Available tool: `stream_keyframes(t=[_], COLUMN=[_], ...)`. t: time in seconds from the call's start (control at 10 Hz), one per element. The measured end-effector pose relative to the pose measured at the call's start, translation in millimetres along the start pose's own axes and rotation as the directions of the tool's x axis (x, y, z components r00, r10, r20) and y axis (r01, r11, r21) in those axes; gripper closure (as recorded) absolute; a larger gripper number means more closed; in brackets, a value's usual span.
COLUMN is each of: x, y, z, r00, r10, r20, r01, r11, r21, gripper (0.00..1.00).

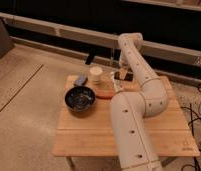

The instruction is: Place the eraser on the white sponge

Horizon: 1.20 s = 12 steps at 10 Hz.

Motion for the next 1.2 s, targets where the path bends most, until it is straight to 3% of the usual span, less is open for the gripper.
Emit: stream_keyframes(t=[0.3, 0.4, 0.6, 0.7, 0.8, 1.0, 1.1, 1.2], x=[-2.1, -0.3, 7.4, 9.0, 2.1, -27.6, -50.5, -69.9], y=[24.0, 27.3, 30.5, 29.9, 29.4, 34.8, 41.2, 46.6], z=[-20.4, -25.2, -37.3, -40.0, -41.9, -45.5, -47.0, -47.7], r00=[0.996, 0.994, 0.983, 0.973, 0.953, 0.902, 0.860, 0.826], r10=[-0.083, -0.104, -0.182, -0.227, -0.296, -0.415, -0.488, -0.540], r20=[0.040, 0.040, 0.005, -0.028, -0.068, -0.122, -0.147, -0.162], r01=[0.085, 0.106, 0.182, 0.228, 0.301, 0.430, 0.509, 0.563], r11=[0.995, 0.993, 0.983, 0.973, 0.950, 0.890, 0.841, 0.802], r21=[-0.058, -0.055, -0.004, 0.034, 0.082, 0.154, 0.183, 0.199], gripper=[1.00, 1.00, 1.00, 1.00, 1.00, 1.00, 1.00, 1.00])
